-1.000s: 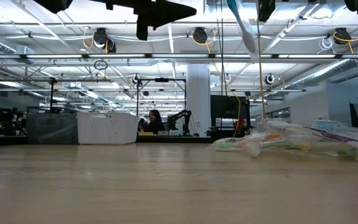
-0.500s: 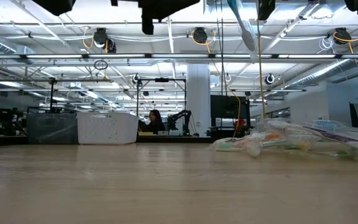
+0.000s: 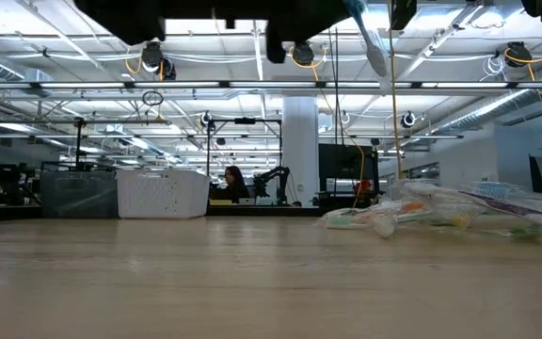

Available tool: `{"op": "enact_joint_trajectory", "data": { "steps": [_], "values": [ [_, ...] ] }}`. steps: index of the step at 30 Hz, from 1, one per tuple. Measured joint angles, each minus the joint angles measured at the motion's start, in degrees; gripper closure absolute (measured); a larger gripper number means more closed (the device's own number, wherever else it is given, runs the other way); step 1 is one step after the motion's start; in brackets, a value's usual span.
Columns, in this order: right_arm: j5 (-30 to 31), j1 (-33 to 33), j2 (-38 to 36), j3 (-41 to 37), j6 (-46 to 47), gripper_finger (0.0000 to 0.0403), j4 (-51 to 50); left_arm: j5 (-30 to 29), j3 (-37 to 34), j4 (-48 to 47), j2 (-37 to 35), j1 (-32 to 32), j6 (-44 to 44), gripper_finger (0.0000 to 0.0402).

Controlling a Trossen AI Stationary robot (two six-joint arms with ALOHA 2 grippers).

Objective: Pick & Place Toothbrushes
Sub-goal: Put the blue toothbrush into the orange bin

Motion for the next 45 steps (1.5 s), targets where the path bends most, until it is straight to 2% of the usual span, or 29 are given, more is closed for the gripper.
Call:
{"op": "enact_joint_trajectory", "data": {
  "steps": [5,22,26,34,45],
  "values": [
    [0.0,0.0,0.0,0.0,0.0,0.0403,-0.6,-0.1,2.5,0.2,1.7,-0.1,3.5,0.0190],
    [0.0,0.0,0.0,0.0,0.0,0.0403,-0.9,-0.2,2.5,-2.0,1.8,0.0,3.1,0.0194],
    [0.0,0.0,0.0,0.0,-0.1,0.0403,-0.9,-0.2,2.4,-2.8,1.8,0.0,3.1,0.0233],
    [-0.2,0.0,0.0,0.0,-0.1,0.0403,-0.9,0.6,2.4,-3.2,1.8,0.0,3.7,0.0381],
    [-0.2,0.0,0.0,0.0,-0.2,0.0403,-1.5,1.2,2.4,-4.7,1.8,0.1,2.5,0.0392]
  ]
}}
